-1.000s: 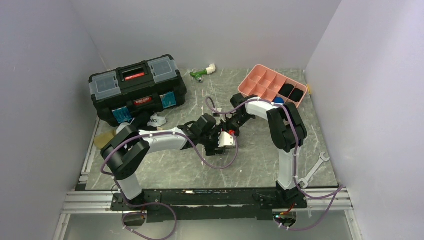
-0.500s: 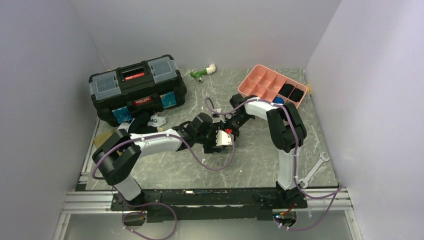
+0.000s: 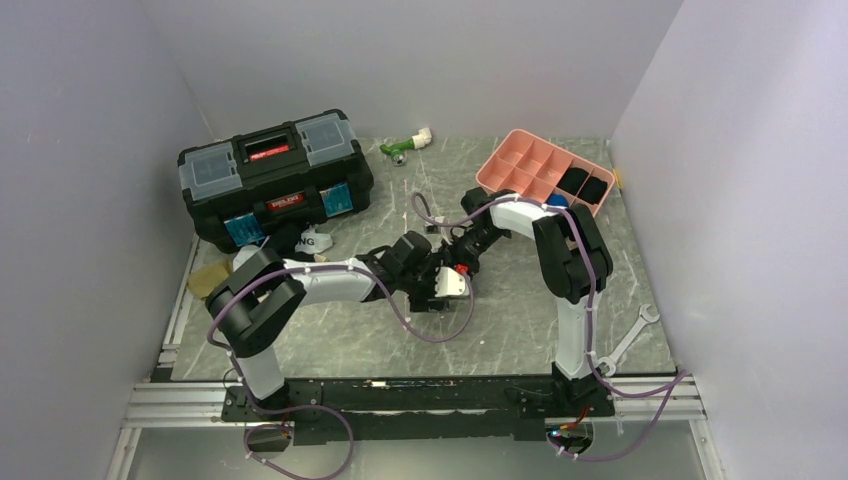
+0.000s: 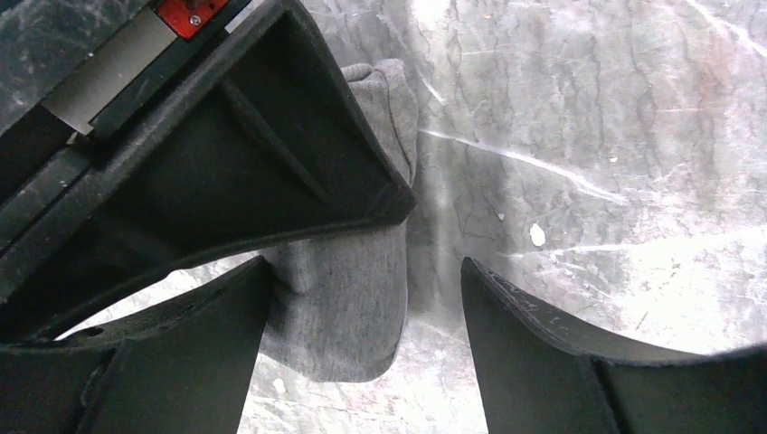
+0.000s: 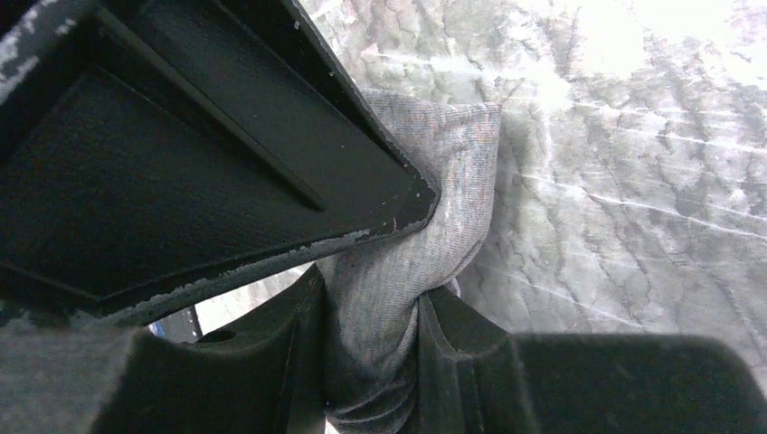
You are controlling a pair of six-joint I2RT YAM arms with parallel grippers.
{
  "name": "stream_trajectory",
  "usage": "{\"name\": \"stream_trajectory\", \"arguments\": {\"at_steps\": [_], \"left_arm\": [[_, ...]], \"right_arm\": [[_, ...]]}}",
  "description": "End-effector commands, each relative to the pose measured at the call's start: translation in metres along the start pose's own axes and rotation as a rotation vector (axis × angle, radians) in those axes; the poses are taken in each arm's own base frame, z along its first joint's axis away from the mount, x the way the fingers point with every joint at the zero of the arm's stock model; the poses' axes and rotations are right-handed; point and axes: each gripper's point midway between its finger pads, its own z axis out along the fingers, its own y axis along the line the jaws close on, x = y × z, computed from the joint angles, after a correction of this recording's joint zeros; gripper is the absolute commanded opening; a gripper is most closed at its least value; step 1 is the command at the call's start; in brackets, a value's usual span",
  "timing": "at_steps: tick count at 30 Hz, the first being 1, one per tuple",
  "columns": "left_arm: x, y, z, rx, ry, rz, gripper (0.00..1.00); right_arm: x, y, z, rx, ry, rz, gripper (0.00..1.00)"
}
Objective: Roll the underwear
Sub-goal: Roll the underwear to the center of the board, then pick up the underwear from the center of the board.
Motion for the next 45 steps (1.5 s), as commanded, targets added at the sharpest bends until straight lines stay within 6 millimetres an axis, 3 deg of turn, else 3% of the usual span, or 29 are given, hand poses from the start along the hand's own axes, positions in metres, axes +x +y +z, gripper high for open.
{"name": "stream_trajectory", "arguments": {"at_steps": [1, 9, 22, 45], "left_arm": [[-0.025, 0.029, 0.011, -0.070, -0.076, 0.034, 0.81], [-0.018, 0.036, 0.012, -0.123, -0.066, 0.029, 0.80], [-0.030, 0.032, -0.029, -0.183, -0.117, 0.097, 0.79], [-0.015, 0.019, 0.020, -0.046, -0.082, 0.031, 0.78]], "right_arm": [[0.046, 0.005, 0.018, -0.035, 0.174, 0.042, 0.00], [0.049, 0.008, 0.019, -0.060, 0.181, 0.047, 0.00], [0.050, 0.002, 0.019, -0.035, 0.190, 0.055, 0.00], [0.047, 0.011, 0.019, -0.080, 0.172, 0.048, 0.00]]}}
